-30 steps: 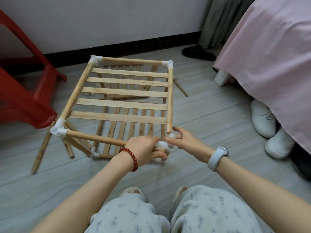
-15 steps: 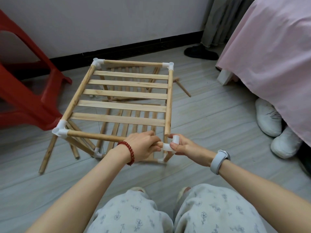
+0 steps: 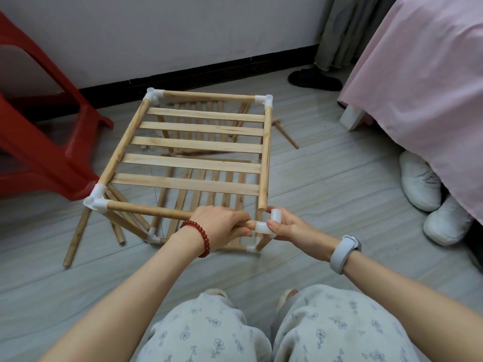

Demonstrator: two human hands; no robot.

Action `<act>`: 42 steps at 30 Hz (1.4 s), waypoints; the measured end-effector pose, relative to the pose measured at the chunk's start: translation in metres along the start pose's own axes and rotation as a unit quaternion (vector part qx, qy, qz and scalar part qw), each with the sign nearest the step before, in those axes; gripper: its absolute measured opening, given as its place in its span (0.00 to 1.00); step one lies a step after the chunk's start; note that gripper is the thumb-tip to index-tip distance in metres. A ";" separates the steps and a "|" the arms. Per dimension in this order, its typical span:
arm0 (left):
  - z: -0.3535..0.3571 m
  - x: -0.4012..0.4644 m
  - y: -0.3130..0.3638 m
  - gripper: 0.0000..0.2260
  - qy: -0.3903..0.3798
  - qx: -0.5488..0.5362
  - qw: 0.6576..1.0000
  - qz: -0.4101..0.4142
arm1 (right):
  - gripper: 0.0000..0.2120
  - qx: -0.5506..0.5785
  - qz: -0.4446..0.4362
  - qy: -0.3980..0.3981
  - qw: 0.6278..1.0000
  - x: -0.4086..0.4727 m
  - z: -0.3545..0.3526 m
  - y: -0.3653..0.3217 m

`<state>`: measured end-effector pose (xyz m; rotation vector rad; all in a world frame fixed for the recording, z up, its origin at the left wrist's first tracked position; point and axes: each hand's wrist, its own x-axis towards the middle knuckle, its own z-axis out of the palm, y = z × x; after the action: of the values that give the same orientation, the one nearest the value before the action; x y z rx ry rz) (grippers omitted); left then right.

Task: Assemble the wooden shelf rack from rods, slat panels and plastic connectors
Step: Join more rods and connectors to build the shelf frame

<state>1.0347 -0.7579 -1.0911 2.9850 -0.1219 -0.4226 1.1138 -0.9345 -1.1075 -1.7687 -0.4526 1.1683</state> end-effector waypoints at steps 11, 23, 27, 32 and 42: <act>0.008 -0.003 -0.008 0.19 0.018 -0.007 1.000 0.012 | 0.17 0.024 0.018 -0.012 0.999 0.004 0.002 -0.001; 0.018 -0.008 -0.015 0.24 0.135 0.051 0.976 -0.164 | 0.23 0.397 0.050 0.180 0.898 0.048 0.025 -0.009; 0.024 -0.001 -0.010 0.25 0.258 0.054 0.949 -0.175 | 0.26 0.402 0.064 0.193 0.893 0.058 0.024 -0.009; 0.033 0.004 -0.011 0.26 0.280 0.027 0.946 -0.163 | 0.26 0.411 0.072 0.196 0.888 0.065 0.025 -0.012; 0.015 0.009 0.012 0.21 0.161 -0.076 0.983 -0.036 | 0.21 0.234 -0.007 0.184 0.955 0.053 0.002 -0.021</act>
<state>1.0385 -0.7726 -1.1067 2.8638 0.0492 0.0463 1.1418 -0.8852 -1.1172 -1.5107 0.0373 0.8211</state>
